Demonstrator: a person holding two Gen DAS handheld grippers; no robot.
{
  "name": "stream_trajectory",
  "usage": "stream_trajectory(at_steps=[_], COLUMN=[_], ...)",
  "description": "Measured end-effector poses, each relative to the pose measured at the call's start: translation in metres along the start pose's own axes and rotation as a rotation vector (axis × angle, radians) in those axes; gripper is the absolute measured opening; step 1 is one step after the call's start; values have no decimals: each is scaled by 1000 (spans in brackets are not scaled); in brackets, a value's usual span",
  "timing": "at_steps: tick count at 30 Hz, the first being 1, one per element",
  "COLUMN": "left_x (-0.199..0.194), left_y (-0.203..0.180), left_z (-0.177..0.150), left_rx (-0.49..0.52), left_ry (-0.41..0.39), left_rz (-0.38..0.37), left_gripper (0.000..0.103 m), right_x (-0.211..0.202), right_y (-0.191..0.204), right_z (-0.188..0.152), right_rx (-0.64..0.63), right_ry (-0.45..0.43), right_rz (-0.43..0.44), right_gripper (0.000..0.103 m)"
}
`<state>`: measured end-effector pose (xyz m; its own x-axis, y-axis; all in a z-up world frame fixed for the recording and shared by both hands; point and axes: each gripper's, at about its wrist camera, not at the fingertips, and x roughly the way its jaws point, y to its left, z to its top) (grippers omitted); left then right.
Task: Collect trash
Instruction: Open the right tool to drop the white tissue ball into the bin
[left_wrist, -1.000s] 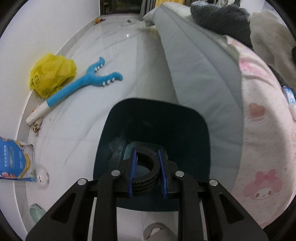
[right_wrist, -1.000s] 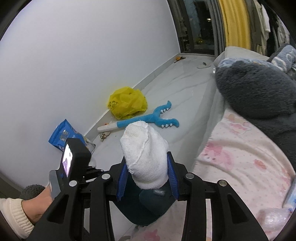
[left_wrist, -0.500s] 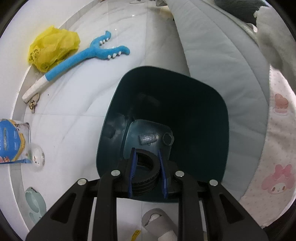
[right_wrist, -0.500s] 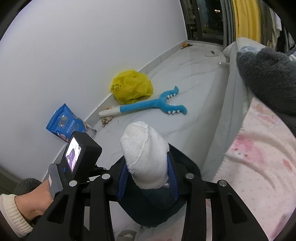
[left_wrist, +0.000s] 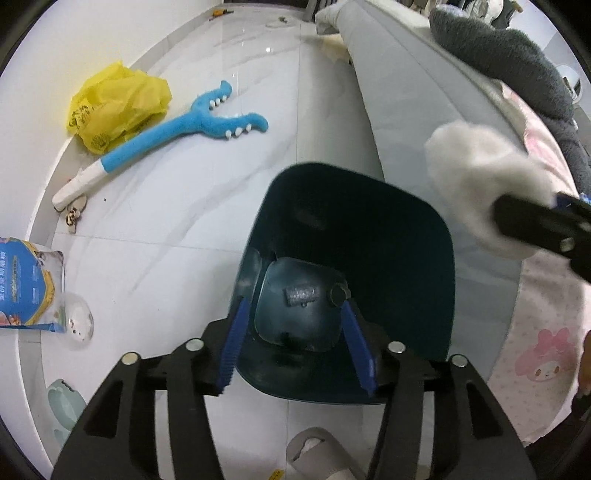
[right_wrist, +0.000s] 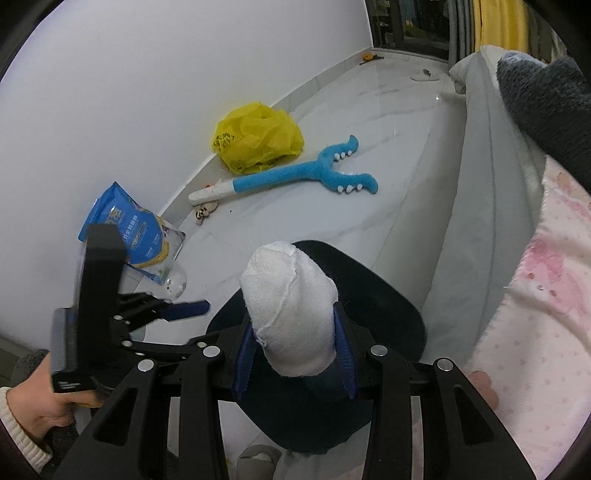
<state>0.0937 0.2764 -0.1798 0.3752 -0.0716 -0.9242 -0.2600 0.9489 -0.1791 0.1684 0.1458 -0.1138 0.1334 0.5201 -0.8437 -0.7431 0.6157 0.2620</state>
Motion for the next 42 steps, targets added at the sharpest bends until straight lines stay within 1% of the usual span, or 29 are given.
stream_trajectory(at_steps=[2,4,11,18,24,30,32,34,36,38,39,42], left_x=[-8,-15,-43,-69,-88,-107,-116,-122,-130,-137,-142,-152], left_y=[2,4,8,11,11,6,4,3,3,2,0,-10], left_z=[1,3,8,11,11,11,11,9,10,11,11,12], left_rx=[-3,-11,-17,-24,-23,6,11,14,13,10,13,39], left_ry=[-30,-60,-170,-264,-316,-372,-397,-415,-437,-457,-471,-503], left_rz=[-5,-10,-11,-19,-29,-30,-34,-37,-44,-52,-54,-57], left_gripper=[62,64,64,64,60,57,56,56,56,56,56,56], right_x=[5,10,28,46,65,78,84,88,90,91,91,86], right_y=[1,1,-2,0,6,4,4,4,4,5,5,7], right_z=[0,-1,-4,-8,-11,-15,-17,-20,-22,-24,-25,-26], right_rx=[2,7,33,33,29,34,38,42,40,41,42,33], right_ry=[11,23,68,112,159,197,217,229,239,251,251,249], right_rz=[-3,-7,-13,-22,-33,-49,-55,-67,-73,-77,-77,-87], right_gripper=[40,40,40,40,40,40,43,49,50,60,69,72])
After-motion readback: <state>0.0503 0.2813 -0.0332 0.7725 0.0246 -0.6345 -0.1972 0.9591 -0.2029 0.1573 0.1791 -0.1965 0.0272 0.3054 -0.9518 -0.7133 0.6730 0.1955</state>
